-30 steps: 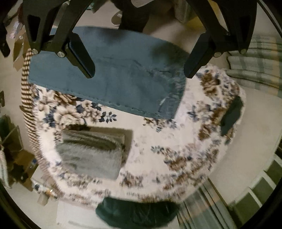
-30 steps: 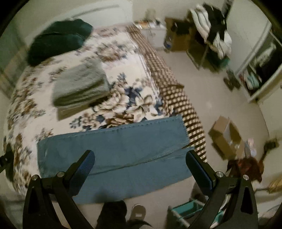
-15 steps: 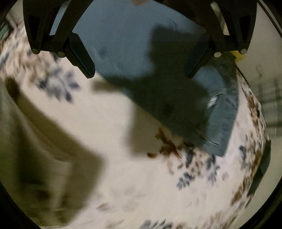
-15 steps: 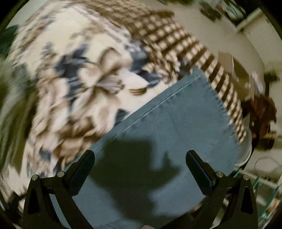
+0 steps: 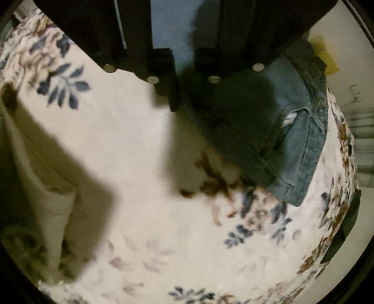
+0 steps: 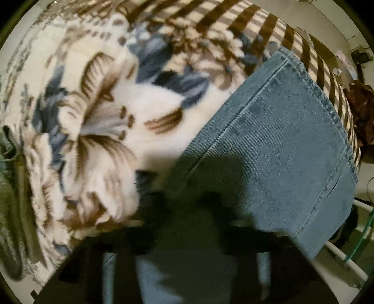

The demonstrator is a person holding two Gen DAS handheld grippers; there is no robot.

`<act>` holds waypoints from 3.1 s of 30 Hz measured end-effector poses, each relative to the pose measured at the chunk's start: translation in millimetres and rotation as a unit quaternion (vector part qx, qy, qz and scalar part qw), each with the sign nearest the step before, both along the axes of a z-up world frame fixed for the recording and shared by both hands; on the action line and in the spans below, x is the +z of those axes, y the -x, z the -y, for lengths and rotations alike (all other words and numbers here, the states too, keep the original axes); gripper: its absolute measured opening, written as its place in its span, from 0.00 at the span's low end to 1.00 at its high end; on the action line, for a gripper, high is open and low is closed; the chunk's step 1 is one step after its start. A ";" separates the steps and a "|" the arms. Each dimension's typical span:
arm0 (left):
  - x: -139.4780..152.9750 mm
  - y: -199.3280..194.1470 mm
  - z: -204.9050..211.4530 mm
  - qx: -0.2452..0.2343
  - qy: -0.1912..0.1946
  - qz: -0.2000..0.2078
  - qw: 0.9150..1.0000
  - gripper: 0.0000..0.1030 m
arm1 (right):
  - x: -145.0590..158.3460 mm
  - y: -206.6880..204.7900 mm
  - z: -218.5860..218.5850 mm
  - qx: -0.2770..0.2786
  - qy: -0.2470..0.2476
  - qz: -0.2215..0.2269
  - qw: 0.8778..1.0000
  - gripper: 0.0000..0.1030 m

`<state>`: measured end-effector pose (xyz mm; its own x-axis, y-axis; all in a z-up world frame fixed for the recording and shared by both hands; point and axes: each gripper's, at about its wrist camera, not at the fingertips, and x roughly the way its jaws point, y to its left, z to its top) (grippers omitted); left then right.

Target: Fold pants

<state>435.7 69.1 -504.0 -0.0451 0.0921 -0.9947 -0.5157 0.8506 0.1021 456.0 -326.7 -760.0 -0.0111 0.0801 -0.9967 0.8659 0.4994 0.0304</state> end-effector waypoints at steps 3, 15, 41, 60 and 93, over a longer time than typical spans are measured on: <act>35.8 24.6 -5.3 0.003 0.022 0.044 0.999 0.05 | 12.7 14.1 -6.2 0.005 -0.001 0.020 1.000 0.13; 92.9 190.2 -37.2 -0.002 0.059 0.087 0.994 0.03 | 96.4 128.0 -17.8 0.039 -0.037 0.080 0.995 0.10; 15.5 275.1 -50.6 -0.006 0.044 -0.005 0.999 0.68 | 55.6 321.7 59.8 0.017 -0.034 0.059 0.998 0.64; 10.0 247.9 103.0 -0.233 0.033 0.044 0.971 0.75 | 56.4 196.7 114.3 0.193 0.102 0.061 0.974 0.12; -81.6 304.9 97.8 -0.309 -0.003 -0.010 0.951 0.75 | 40.3 343.3 127.4 -0.028 0.068 0.089 0.993 0.04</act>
